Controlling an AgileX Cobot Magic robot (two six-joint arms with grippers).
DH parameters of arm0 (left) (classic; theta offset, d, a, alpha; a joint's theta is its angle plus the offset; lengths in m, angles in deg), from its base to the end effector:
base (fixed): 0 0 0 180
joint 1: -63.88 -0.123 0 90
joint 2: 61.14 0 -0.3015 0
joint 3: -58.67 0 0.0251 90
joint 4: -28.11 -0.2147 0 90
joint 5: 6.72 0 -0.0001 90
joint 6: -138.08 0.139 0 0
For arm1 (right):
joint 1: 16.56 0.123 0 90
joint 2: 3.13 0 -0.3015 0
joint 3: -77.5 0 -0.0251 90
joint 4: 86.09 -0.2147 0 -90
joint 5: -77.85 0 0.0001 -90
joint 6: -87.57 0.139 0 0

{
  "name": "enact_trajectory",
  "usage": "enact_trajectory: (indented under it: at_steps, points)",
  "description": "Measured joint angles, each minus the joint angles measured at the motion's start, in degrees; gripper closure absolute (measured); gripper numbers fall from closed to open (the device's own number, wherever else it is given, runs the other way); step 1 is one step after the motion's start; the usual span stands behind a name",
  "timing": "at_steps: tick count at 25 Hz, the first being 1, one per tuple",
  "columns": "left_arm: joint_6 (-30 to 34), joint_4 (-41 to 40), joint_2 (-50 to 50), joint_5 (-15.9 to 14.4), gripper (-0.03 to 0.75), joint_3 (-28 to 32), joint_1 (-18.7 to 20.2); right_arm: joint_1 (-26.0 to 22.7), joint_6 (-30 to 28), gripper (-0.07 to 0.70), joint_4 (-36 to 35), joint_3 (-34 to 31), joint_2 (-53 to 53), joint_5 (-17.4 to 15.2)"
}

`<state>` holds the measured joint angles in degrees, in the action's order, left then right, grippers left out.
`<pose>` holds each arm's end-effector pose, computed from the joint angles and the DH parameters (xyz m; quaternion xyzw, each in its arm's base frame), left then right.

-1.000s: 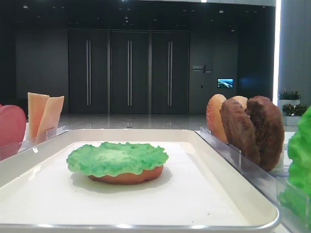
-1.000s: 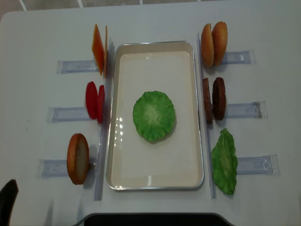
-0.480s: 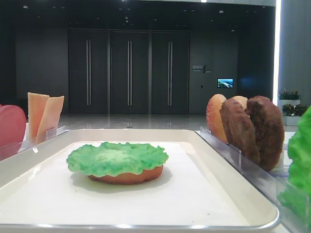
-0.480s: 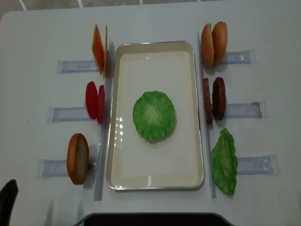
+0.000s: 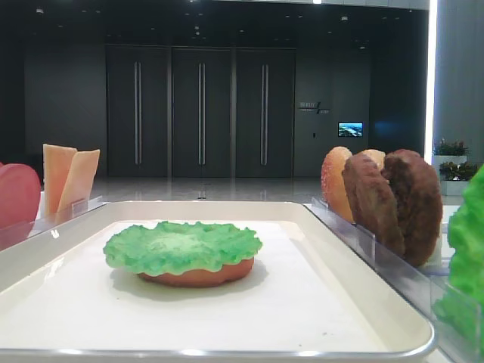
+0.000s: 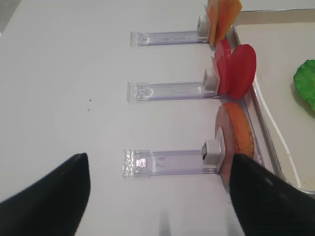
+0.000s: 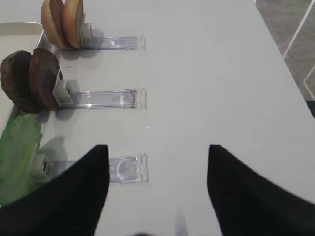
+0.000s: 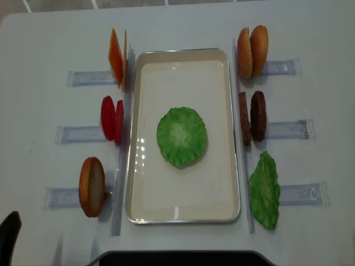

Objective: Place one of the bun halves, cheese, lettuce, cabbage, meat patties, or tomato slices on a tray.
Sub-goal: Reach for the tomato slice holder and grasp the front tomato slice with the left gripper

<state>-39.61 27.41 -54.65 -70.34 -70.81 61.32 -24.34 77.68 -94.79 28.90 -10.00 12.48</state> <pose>-0.0137 0.0009 0.2241 -0.0022 0.8687 0.0271 0.4945 -0.0155 0.0214 0.2313 -0.0225 0.8669 -0.0009 0.4980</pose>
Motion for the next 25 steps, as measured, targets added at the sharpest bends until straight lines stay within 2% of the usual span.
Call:
enact_trajectory:
  at_steps: [9,12,13,16,19,22,25]
  points:
    - [-2.3,-6.7,0.1,0.1,0.024,0.0,0.0,0.0,0.0,0.216,0.0,0.0,0.0,0.0]
    - [-3.5,-8.1,5.4,0.3,0.041,-0.6,0.0,0.0,0.0,0.216,0.0,0.0,0.0,0.0]
    - [-4.6,-8.1,9.4,1.0,0.051,-1.1,0.0,0.0,0.0,0.216,0.0,0.0,0.0,0.0]
    - [-7.8,-7.1,24.2,6.9,0.066,-3.0,0.0,0.0,0.0,0.216,0.0,0.0,0.0,0.0]
    - [-8.8,-5.0,41.6,11.5,0.069,-7.5,0.0,0.0,0.0,0.216,0.0,0.0,0.0,0.0]
    - [-8.4,-4.5,59.1,12.3,0.071,-15.2,0.0,0.0,0.0,0.216,0.0,0.0,0.0,0.0]
    - [-7.9,-4.0,72.4,12.3,0.072,-24.2,0.0,0.0,0.0,0.216,0.0,0.0,0.0,0.0]
